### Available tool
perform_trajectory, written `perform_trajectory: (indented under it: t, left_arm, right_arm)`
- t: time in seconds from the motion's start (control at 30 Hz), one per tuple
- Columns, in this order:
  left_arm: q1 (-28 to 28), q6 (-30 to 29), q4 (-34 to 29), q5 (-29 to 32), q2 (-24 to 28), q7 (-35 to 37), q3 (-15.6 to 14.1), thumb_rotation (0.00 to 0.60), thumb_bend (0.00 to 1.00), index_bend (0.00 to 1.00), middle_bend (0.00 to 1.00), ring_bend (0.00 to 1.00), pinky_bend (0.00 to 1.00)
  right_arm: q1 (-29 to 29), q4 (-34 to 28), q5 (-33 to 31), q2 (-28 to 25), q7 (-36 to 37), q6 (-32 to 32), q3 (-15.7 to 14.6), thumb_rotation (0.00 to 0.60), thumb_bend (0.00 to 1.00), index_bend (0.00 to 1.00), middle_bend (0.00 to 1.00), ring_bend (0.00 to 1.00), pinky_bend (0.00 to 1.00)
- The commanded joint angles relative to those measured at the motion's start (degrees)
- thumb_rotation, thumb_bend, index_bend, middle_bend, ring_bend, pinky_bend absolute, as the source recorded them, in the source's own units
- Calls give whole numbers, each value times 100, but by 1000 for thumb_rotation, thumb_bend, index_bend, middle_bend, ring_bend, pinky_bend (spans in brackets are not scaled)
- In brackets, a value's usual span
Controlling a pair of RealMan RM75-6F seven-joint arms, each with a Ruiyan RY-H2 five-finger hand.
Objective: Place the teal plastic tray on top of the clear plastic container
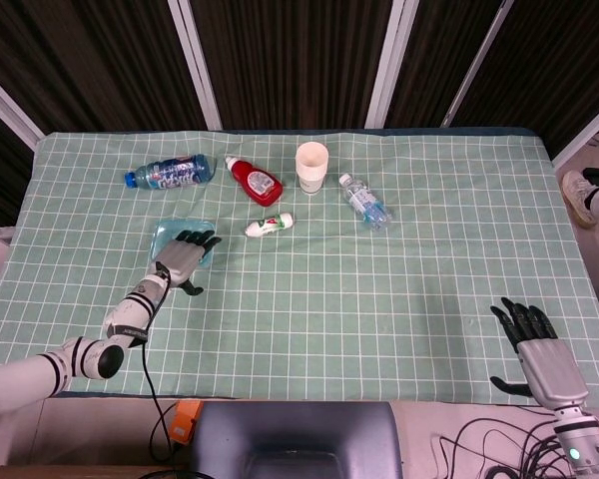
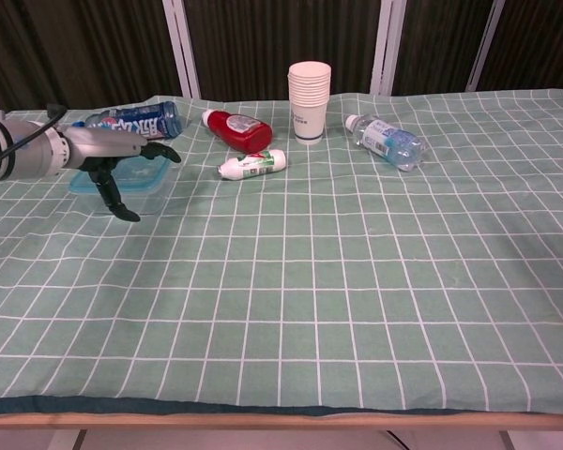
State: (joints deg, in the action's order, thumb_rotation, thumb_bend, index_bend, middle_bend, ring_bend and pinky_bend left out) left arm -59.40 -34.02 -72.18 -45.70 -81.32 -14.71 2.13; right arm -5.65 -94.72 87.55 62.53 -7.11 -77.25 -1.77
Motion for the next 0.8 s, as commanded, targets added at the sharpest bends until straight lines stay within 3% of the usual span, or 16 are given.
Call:
perform_trajectory:
  t: [0.03,0.8]
  left_arm:
    - [5,1,-13,9,9,-13,4,600,211,0,0,16,42]
    - [50,-57,-63,30,96,-146,41,600,212,0,16,33,45]
  right_arm:
    - [1,-2,-3,-1,3,-4,3,600,67,0,0,0,0]
    - [-4,-1,-8,1,-8,8,0,600,67,0,0,0,0]
